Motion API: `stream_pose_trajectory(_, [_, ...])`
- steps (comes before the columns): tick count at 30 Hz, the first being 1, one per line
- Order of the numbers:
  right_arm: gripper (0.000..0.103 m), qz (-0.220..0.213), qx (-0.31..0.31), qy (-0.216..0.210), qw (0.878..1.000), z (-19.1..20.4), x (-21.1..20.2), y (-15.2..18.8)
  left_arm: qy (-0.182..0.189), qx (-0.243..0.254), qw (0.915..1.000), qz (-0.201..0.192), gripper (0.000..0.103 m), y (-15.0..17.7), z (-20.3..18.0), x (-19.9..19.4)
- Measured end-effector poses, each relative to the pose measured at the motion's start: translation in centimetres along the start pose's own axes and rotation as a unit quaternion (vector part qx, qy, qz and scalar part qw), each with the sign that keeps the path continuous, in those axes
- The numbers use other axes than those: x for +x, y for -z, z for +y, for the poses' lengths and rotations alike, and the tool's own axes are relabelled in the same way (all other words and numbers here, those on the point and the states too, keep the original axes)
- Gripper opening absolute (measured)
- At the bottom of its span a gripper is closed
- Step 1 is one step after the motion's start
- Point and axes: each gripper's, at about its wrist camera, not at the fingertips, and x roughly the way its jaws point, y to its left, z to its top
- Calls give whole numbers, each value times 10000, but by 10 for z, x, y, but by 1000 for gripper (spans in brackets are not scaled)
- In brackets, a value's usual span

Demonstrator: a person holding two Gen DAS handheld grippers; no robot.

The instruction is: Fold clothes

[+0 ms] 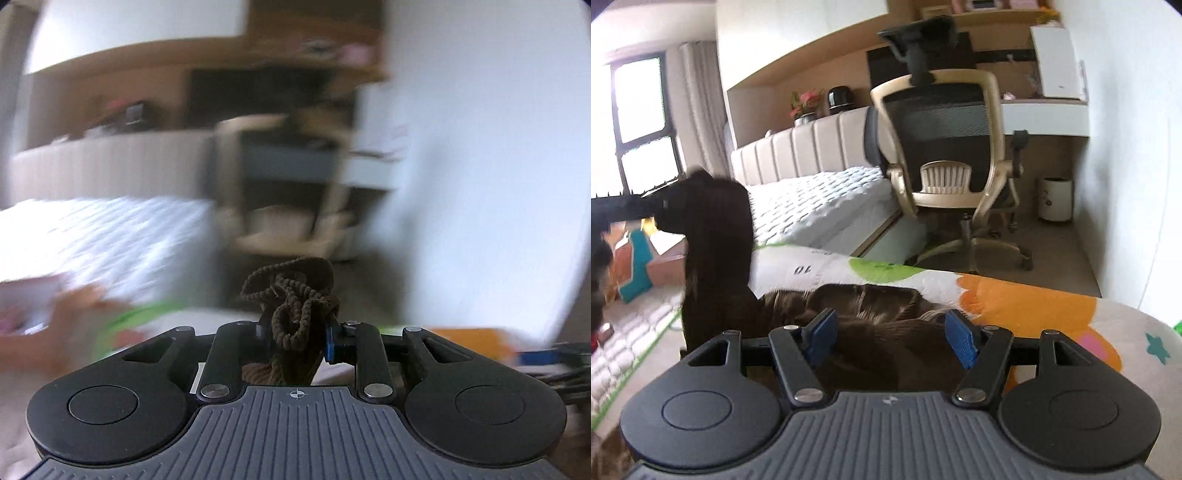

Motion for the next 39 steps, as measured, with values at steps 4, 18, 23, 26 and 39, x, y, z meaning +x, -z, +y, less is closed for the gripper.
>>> stream_pose_trajectory(4, [65, 163, 258, -42, 9995, -6, 0, 2, 1038, 220, 9940, 271, 80, 6, -60, 18])
stream_pose_trajectory(18, [25, 928, 92, -716, 9931, 31, 78, 16, 863, 2145, 9664, 1125, 93, 100, -85, 29])
stream_pose_trajectory(23, [23, 634, 65, -1003, 9929, 38, 43, -12, 739, 2961, 9503, 612, 94, 114, -118, 34])
stream_pose_trajectory(26, [12, 458, 48, -1175, 9920, 42, 23, -28, 602, 3329, 9406, 288, 94, 118, -144, 39])
stream_pose_trajectory(39, [49, 200, -1352, 109, 9906, 63, 49, -25, -113, 1895, 9818, 6, 18, 54, -64, 55])
